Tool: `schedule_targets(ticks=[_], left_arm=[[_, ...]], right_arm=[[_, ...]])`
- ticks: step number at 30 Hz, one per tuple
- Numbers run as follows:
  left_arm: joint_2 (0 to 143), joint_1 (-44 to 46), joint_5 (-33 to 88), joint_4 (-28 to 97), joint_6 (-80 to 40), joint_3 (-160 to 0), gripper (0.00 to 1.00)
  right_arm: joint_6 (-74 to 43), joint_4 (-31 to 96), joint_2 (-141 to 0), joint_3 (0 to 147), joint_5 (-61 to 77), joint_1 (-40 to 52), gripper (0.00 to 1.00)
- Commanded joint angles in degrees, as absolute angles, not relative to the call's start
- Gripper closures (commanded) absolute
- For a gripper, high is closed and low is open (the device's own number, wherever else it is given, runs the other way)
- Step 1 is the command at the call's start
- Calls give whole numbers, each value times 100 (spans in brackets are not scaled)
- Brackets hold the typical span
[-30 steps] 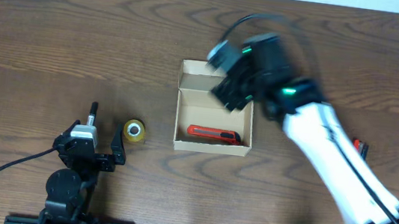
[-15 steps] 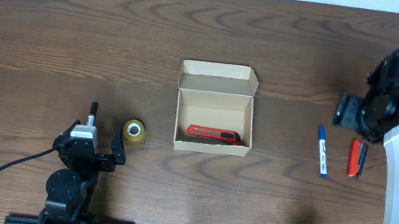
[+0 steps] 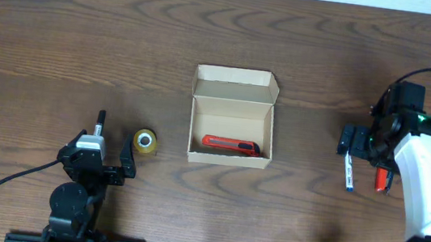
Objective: Pack container
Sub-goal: 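Move right gripper to blue marker and grasp it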
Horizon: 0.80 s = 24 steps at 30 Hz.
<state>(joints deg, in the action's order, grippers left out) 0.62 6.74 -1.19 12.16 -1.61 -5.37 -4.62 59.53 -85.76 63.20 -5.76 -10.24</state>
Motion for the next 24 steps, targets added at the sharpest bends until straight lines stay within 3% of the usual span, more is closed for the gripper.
schedule_targets(ticks=[1,21,24], left_arm=[[23,639,-38,1284,-128,-384,5],[23,639,-38,1284,-128,-386,4],[23,639,-38,1284,-128,-384,5]], right_arm=[[12,5892,-9076,6296,-532,-1192,1],[224,5227,-10884,6294,-364,-1269,8],[226,5194,-10930,6294,-364,-1269,25]])
